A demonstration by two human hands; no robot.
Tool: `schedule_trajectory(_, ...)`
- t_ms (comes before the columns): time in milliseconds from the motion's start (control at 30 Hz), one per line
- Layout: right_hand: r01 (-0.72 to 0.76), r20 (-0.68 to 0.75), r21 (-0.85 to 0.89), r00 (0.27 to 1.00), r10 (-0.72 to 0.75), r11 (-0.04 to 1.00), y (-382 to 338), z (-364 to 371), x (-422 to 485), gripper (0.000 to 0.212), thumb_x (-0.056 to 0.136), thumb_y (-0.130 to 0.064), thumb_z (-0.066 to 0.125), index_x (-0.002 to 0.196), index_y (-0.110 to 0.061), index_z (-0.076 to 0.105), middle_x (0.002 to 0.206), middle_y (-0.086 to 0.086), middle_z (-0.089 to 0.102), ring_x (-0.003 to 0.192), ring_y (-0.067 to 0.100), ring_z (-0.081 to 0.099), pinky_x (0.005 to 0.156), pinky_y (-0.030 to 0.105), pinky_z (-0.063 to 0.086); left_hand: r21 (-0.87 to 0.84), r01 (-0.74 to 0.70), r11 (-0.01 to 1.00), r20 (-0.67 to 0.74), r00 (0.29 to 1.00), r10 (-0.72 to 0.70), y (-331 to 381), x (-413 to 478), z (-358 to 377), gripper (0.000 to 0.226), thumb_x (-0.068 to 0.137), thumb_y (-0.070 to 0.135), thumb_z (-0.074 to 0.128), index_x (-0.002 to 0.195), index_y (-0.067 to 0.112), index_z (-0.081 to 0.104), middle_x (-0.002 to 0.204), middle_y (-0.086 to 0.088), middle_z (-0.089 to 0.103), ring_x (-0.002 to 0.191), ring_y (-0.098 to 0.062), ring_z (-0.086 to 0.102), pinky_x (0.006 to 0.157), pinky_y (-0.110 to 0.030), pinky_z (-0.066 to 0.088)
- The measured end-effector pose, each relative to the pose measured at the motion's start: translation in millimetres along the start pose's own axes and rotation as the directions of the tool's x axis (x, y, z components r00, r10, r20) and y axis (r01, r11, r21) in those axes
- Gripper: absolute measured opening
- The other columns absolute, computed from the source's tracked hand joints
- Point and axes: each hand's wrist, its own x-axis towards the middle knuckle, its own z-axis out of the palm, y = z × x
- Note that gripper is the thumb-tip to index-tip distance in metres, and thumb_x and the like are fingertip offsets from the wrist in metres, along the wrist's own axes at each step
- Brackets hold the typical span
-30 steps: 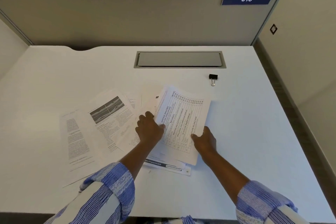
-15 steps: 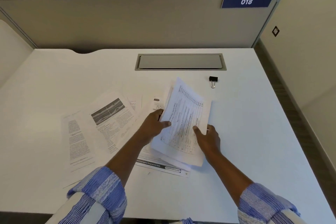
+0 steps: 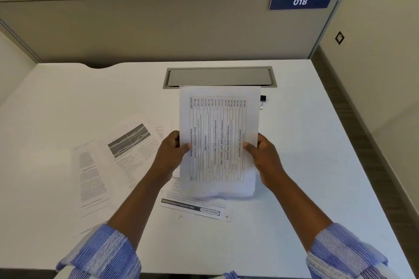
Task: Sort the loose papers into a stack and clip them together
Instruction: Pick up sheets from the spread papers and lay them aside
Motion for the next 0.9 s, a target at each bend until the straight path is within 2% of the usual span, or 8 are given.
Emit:
schedule_trajectory(167,0.173,-0.054,-0.019,0.983,-0.173,0.985,-7,-2,-9,0.034,0.099,-0.016,0.058,0.133,-0.022,0.059,0.122,-0.006,0.070,0.108,0.015,0.067,0.090,0.033,0.058,-0.020,-0.215,0.976,-0.128,0.969,0.211,-3,-10,17,0.034,0.097,0.012,0.061,0.130,0.018,0.057,0.122,0.000,0.069,0.110,-0.018,0.067,0.089,-0.035,0.057)
schedule_trajectory(267,0.188,-0.011,-0.167,0.981,-0.192,0.968,11,-4,-12,0.036,0.100,-0.013,0.054,0.135,-0.023,0.057,0.126,-0.007,0.068,0.115,0.013,0.064,0.095,0.027,0.054,0.044,-0.170,0.984,-0.142,0.974,0.175,-24,-15,30,0.041,0.098,0.014,0.059,0.138,0.019,0.051,0.129,0.001,0.065,0.116,-0.020,0.063,0.091,-0.033,0.056)
schedule_trajectory(367,0.205,-0.024,-0.332,0.974,-0.225,0.921,22,-14,-14,0.026,0.102,-0.015,0.051,0.126,-0.018,0.060,0.118,-0.005,0.069,0.109,0.015,0.065,0.082,0.011,0.048,0.127,-0.117,0.985,-0.190,0.972,0.140,-36,-18,43,0.031,0.099,0.010,0.055,0.130,0.013,0.053,0.120,-0.003,0.065,0.109,-0.024,0.064,0.076,-0.020,0.052)
schedule_trajectory(467,0.201,-0.115,-0.425,0.955,-0.273,0.883,16,-34,-11,0.020,0.102,-0.021,0.051,0.117,-0.017,0.064,0.107,-0.002,0.072,0.096,0.019,0.068,0.076,0.026,0.054,0.195,-0.108,0.975,-0.223,0.963,0.151,-30,-19,61,0.019,0.096,0.011,0.059,0.116,0.009,0.058,0.108,-0.005,0.069,0.094,-0.023,0.066,0.068,-0.018,0.048)
schedule_trajectory(567,0.108,-0.245,-0.457,0.939,-0.241,0.883,16,-63,-7,0.024,0.100,-0.022,0.052,0.119,-0.017,0.065,0.112,0.001,0.072,0.099,0.022,0.067,0.087,0.038,0.055,0.175,-0.050,0.983,-0.166,0.983,0.080,-23,-18,89,0.019,0.093,0.015,0.066,0.111,0.014,0.060,0.102,-0.002,0.072,0.090,-0.022,0.069,0.075,-0.029,0.054)
schedule_trajectory(700,-0.038,-0.350,-0.512,0.922,-0.167,0.858,31,-103,-13,0.027,0.101,-0.019,0.052,0.123,-0.010,0.064,0.119,0.008,0.069,0.099,0.019,0.059,0.085,0.028,0.043,0.173,0.059,0.983,0.001,0.998,-0.060,-27,-21,134,0.029,0.090,0.017,0.068,0.118,0.017,0.063,0.112,-0.004,0.072,0.094,-0.020,0.071,0.084,-0.036,0.059)
schedule_trajectory(767,-0.126,-0.396,-0.531,0.911,-0.114,0.838,40,-122,-20,0.027,0.102,-0.019,0.051,0.123,-0.008,0.063,0.116,0.007,0.068,0.096,0.019,0.057,0.083,0.027,0.042,0.236,0.065,0.970,0.080,0.993,-0.086,-31,-26,155,0.036,0.090,0.015,0.066,0.126,0.014,0.062,0.115,-0.006,0.073,0.095,-0.020,0.070,0.085,-0.033,0.058)
schedule_trajectory(900,-0.244,-0.461,-0.576,0.885,-0.064,0.780,58,-154,-29,0.025,0.101,-0.019,0.050,0.118,-0.010,0.064,0.118,0.012,0.071,0.102,0.033,0.066,0.084,0.037,0.052,0.330,0.045,0.943,0.194,0.974,-0.115,-33,-40,186,0.037,0.091,0.012,0.064,0.128,0.011,0.060,0.113,-0.009,0.070,0.089,-0.019,0.063,0.076,-0.026,0.051)
